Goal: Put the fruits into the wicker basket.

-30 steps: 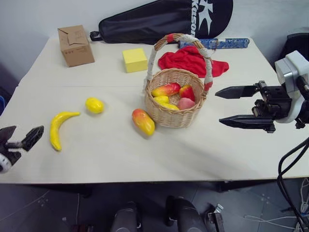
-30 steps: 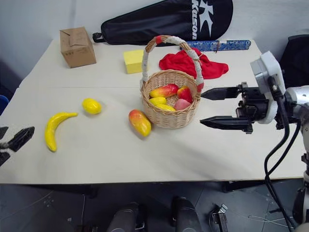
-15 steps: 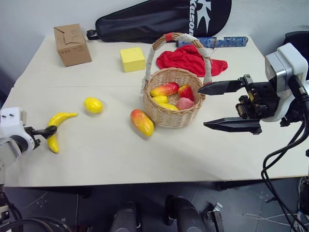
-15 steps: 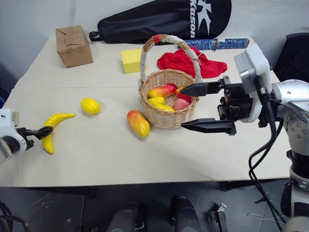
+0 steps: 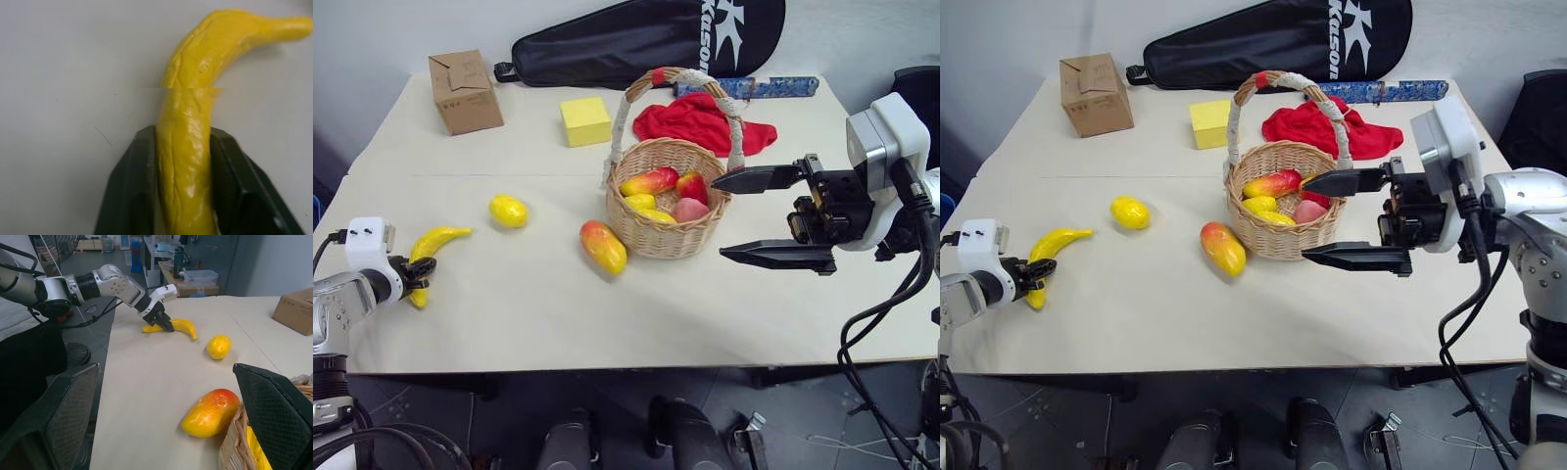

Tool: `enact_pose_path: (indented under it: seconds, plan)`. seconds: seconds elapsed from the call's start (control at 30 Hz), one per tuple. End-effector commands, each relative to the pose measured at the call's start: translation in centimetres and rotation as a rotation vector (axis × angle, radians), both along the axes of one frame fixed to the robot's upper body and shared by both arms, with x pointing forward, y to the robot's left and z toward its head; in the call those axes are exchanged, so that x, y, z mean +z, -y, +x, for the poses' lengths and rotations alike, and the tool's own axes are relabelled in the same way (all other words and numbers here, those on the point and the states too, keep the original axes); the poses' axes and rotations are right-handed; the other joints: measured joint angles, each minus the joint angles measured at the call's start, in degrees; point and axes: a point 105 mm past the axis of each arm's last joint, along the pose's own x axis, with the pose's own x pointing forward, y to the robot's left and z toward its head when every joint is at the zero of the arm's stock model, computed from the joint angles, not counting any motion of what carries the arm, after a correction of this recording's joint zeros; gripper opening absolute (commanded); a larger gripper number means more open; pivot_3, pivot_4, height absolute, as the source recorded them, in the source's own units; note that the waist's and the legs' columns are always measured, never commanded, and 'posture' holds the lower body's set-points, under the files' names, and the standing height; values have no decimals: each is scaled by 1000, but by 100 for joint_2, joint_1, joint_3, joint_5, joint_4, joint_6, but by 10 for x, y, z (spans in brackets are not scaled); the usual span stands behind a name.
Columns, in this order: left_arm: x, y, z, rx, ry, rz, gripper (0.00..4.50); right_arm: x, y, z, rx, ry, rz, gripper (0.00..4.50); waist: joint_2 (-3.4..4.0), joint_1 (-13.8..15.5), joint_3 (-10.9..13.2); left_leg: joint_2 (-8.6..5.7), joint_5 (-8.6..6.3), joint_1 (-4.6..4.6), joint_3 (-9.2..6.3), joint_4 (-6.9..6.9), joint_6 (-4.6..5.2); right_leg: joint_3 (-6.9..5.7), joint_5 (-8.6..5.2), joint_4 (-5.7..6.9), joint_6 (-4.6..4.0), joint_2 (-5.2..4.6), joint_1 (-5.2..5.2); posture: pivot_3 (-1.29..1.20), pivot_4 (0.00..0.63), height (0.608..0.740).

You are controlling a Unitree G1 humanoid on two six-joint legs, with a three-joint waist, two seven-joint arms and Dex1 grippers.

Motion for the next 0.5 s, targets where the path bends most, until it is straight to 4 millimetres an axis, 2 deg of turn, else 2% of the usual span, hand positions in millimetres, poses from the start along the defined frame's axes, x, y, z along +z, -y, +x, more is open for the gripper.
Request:
enact_pose_path:
  seconds: [0.03,0.07,0.2,0.27,0.3,0.5]
  plan:
    - [14,18,-23,-119,-8,-2,611,13,6,-6,-56,84,7,4500,0,-20,0,0,-1,-2,0,-1,0,0,0,-4,0,0,-1,0,150,740]
    - [21,32,-32,-190,-7,-16,609,14,9,-6,-79,85,5,4500,0,-29,0,1,-6,-2,0,-2,1,4,0,-6,0,-1,-1,0,150,740]
    - [69,112,-69,-639,40,-195,609,15,12,-11,-109,82,17,4500,-10,10,6,3,-12,-7,0,-5,-1,5,0,-18,0,-1,-3,0,150,740]
    - [84,132,-74,-754,38,-168,609,18,13,-14,-123,76,41,4500,-14,44,8,3,-21,-11,-14,-2,-35,-2,-1,-16,0,-1,-1,0,150,740]
    - [89,137,-74,-784,37,-155,609,19,13,-15,-129,75,47,4500,-7,54,8,1,-17,-7,-17,0,-38,-3,-1,-14,-1,-2,3,0,150,740]
    - [129,222,-19,-1074,162,-66,609,16,14,-17,-191,81,63,4500,7,167,2,-18,15,5,-16,-1,-15,2,23,-12,3,11,23,0,150,740]
